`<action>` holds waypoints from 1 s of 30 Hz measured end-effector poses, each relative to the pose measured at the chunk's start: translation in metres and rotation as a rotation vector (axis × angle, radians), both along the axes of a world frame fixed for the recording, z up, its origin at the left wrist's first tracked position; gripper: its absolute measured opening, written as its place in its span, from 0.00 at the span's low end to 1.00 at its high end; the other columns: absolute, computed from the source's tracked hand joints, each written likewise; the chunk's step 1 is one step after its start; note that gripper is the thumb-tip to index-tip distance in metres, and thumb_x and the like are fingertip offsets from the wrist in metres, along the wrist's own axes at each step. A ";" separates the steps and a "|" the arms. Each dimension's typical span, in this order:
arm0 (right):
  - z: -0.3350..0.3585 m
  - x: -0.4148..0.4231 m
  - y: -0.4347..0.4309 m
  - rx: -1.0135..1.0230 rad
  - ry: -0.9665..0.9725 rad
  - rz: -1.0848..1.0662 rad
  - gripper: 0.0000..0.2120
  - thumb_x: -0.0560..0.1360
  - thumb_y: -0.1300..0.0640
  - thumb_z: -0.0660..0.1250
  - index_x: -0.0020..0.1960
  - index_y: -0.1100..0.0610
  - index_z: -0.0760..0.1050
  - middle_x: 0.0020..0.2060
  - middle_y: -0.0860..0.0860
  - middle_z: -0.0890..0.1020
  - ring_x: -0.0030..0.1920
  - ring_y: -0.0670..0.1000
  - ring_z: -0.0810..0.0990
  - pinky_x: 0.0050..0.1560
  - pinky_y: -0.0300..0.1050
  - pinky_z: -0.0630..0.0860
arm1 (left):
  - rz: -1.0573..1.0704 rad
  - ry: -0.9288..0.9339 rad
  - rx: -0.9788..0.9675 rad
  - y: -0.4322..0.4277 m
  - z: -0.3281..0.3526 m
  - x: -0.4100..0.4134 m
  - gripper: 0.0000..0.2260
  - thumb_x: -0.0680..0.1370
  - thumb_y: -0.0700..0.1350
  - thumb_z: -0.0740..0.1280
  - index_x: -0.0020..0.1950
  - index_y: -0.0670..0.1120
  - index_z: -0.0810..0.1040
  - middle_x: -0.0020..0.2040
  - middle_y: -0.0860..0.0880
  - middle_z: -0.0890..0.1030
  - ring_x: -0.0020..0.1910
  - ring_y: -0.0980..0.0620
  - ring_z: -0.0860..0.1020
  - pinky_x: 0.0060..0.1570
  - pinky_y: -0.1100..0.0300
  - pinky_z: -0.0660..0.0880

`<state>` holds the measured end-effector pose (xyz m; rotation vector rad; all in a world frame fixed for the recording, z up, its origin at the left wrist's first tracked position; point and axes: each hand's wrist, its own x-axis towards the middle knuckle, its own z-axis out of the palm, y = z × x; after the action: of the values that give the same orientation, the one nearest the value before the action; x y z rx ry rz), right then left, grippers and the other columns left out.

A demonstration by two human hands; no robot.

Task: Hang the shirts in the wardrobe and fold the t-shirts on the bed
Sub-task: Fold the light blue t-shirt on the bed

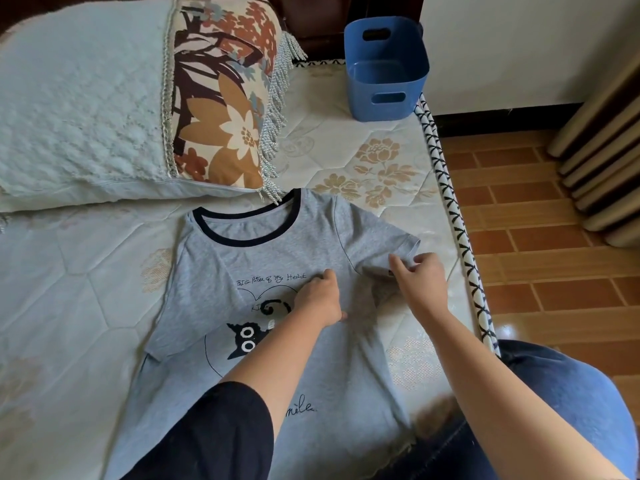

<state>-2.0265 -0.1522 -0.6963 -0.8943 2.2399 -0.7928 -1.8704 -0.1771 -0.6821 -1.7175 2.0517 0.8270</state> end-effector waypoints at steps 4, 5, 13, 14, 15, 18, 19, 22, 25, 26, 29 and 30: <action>0.009 0.007 -0.018 -0.003 -0.077 -0.171 0.30 0.71 0.52 0.72 0.64 0.67 0.64 0.59 0.61 0.71 0.59 0.60 0.73 0.53 0.47 0.71 | 0.001 -0.005 -0.004 0.000 0.000 0.000 0.29 0.74 0.50 0.71 0.66 0.39 0.60 0.67 0.39 0.69 0.66 0.41 0.69 0.59 0.53 0.69; 0.010 0.010 -0.023 0.011 -0.135 -0.196 0.29 0.71 0.54 0.72 0.62 0.66 0.64 0.57 0.61 0.71 0.56 0.60 0.74 0.50 0.48 0.72 | 0.001 -0.006 -0.003 -0.001 0.000 0.000 0.29 0.74 0.50 0.71 0.66 0.38 0.60 0.67 0.38 0.69 0.66 0.41 0.69 0.59 0.53 0.69; 0.018 0.013 -0.037 0.156 -0.179 -0.114 0.12 0.76 0.63 0.61 0.35 0.60 0.65 0.29 0.52 0.69 0.28 0.49 0.68 0.26 0.42 0.63 | 0.029 0.031 0.008 0.000 -0.002 0.002 0.29 0.74 0.49 0.71 0.67 0.39 0.60 0.68 0.39 0.68 0.67 0.42 0.69 0.60 0.53 0.68; 0.022 0.016 -0.035 0.078 -0.048 -0.026 0.11 0.77 0.64 0.59 0.36 0.60 0.65 0.28 0.51 0.69 0.28 0.50 0.68 0.26 0.42 0.62 | 0.040 0.039 0.015 0.000 -0.004 0.003 0.28 0.75 0.49 0.70 0.67 0.39 0.60 0.68 0.39 0.68 0.67 0.42 0.69 0.60 0.53 0.68; 0.027 0.022 -0.032 -0.013 0.072 0.064 0.07 0.77 0.64 0.58 0.40 0.60 0.66 0.29 0.51 0.70 0.29 0.52 0.70 0.27 0.43 0.62 | 0.061 0.060 0.012 0.001 -0.004 0.004 0.27 0.75 0.48 0.69 0.67 0.39 0.61 0.68 0.40 0.69 0.66 0.42 0.69 0.60 0.53 0.68; 0.042 0.052 -0.022 -0.259 0.319 0.421 0.07 0.77 0.64 0.58 0.51 0.62 0.74 0.40 0.56 0.79 0.36 0.60 0.78 0.34 0.48 0.71 | 0.386 0.414 -0.017 0.009 -0.005 0.006 0.09 0.79 0.42 0.62 0.58 0.41 0.71 0.53 0.45 0.79 0.53 0.44 0.76 0.50 0.56 0.71; 0.045 0.064 -0.020 -0.306 0.364 0.552 0.09 0.77 0.64 0.59 0.53 0.62 0.76 0.44 0.58 0.81 0.37 0.61 0.79 0.37 0.50 0.74 | 0.625 0.664 0.000 0.011 -0.003 0.010 0.06 0.79 0.38 0.58 0.49 0.42 0.74 0.41 0.48 0.81 0.43 0.47 0.76 0.41 0.58 0.71; 0.046 0.101 -0.014 -0.252 0.401 0.901 0.14 0.76 0.62 0.59 0.59 0.60 0.75 0.50 0.58 0.79 0.46 0.62 0.80 0.46 0.51 0.74 | 1.299 1.238 0.201 0.012 0.003 0.035 0.13 0.81 0.41 0.54 0.43 0.44 0.76 0.35 0.48 0.81 0.36 0.52 0.77 0.35 0.60 0.74; 0.033 0.117 -0.003 0.005 0.386 1.082 0.17 0.79 0.57 0.57 0.67 0.57 0.68 0.58 0.56 0.74 0.58 0.58 0.75 0.55 0.47 0.69 | 1.490 1.310 0.379 0.001 -0.001 0.067 0.25 0.80 0.62 0.50 0.55 0.45 0.77 0.51 0.42 0.81 0.52 0.45 0.78 0.51 0.50 0.75; 0.030 0.116 0.001 0.030 0.397 1.081 0.19 0.79 0.55 0.58 0.69 0.57 0.66 0.59 0.56 0.73 0.60 0.58 0.73 0.56 0.47 0.69 | 1.473 1.254 0.363 -0.003 -0.001 0.073 0.28 0.79 0.65 0.50 0.54 0.45 0.78 0.51 0.42 0.81 0.51 0.45 0.79 0.51 0.50 0.75; 0.022 0.111 0.013 0.083 0.495 1.070 0.24 0.77 0.50 0.61 0.70 0.57 0.61 0.61 0.55 0.69 0.62 0.57 0.69 0.57 0.48 0.68 | 1.326 1.028 0.250 -0.013 -0.002 0.079 0.19 0.77 0.60 0.62 0.55 0.46 0.77 0.50 0.44 0.81 0.49 0.46 0.80 0.40 0.54 0.77; 0.020 0.109 0.016 0.103 0.529 1.064 0.24 0.77 0.50 0.61 0.68 0.58 0.61 0.61 0.55 0.68 0.61 0.56 0.69 0.57 0.47 0.68 | 1.275 0.949 0.184 -0.015 -0.002 0.078 0.13 0.77 0.53 0.66 0.55 0.46 0.77 0.50 0.45 0.80 0.48 0.47 0.79 0.39 0.55 0.77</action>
<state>-1.9177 -0.1361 -0.6764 -2.1238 1.7234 0.0741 -1.7919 -0.1917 -0.6844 -2.7500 0.8124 2.4356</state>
